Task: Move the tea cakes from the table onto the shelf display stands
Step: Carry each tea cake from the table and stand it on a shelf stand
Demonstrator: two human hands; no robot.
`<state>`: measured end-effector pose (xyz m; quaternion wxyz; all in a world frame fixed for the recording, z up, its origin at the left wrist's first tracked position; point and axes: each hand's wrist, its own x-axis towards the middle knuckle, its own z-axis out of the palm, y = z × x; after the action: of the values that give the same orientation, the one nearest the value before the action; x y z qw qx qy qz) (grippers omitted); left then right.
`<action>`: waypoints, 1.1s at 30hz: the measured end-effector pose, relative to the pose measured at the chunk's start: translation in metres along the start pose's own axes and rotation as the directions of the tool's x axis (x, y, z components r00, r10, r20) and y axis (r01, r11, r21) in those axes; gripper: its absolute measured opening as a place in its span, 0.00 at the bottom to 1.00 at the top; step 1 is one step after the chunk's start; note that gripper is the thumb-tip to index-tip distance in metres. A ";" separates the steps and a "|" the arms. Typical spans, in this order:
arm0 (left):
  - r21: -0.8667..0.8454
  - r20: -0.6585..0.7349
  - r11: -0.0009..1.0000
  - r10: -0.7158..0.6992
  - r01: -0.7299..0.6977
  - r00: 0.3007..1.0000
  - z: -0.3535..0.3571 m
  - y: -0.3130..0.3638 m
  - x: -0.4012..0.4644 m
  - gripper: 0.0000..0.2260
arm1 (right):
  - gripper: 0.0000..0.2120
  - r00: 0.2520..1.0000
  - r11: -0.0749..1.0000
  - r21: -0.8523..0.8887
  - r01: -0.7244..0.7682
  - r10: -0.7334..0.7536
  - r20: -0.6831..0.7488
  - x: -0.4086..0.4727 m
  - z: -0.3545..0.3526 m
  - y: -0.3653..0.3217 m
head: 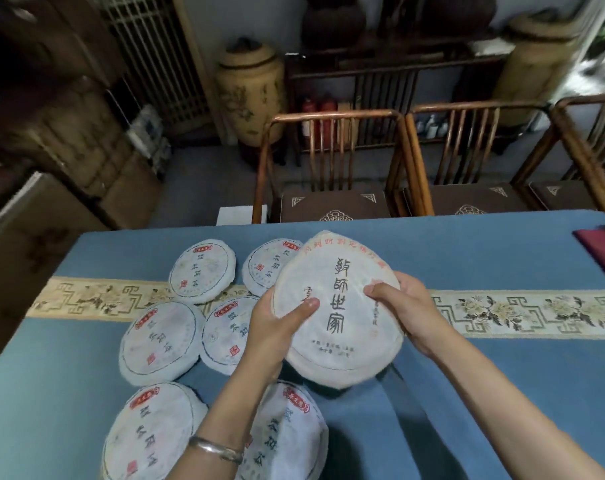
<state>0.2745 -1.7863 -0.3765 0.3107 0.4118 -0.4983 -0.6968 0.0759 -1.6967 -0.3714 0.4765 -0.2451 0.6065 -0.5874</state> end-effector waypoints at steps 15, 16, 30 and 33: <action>-0.319 -0.590 0.827 0.209 -0.463 0.780 -0.011 0.046 -0.143 0.25 | 0.30 0.905 0.959 -0.047 0.280 -0.247 0.347 -0.084 0.055 -0.040; -0.293 -0.621 0.819 0.230 -0.493 0.750 -0.010 0.048 -0.155 0.25 | 0.35 0.882 0.961 -0.037 0.275 -0.237 0.407 -0.094 0.059 -0.043; -0.115 -0.847 0.702 0.301 -0.703 0.439 0.000 0.064 -0.383 0.23 | 0.30 0.552 0.926 0.305 0.221 -0.377 0.744 -0.249 0.170 -0.059; -0.055 -0.879 0.659 0.324 -0.750 0.349 0.002 0.068 -0.440 0.23 | 0.28 0.469 0.915 0.368 0.166 -0.401 0.787 -0.299 0.194 -0.056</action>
<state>0.4802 -1.4356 -0.1955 0.8062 0.4006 -0.2284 -0.3706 0.3567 -1.5441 -0.2042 0.6312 -0.5381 0.1707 -0.5319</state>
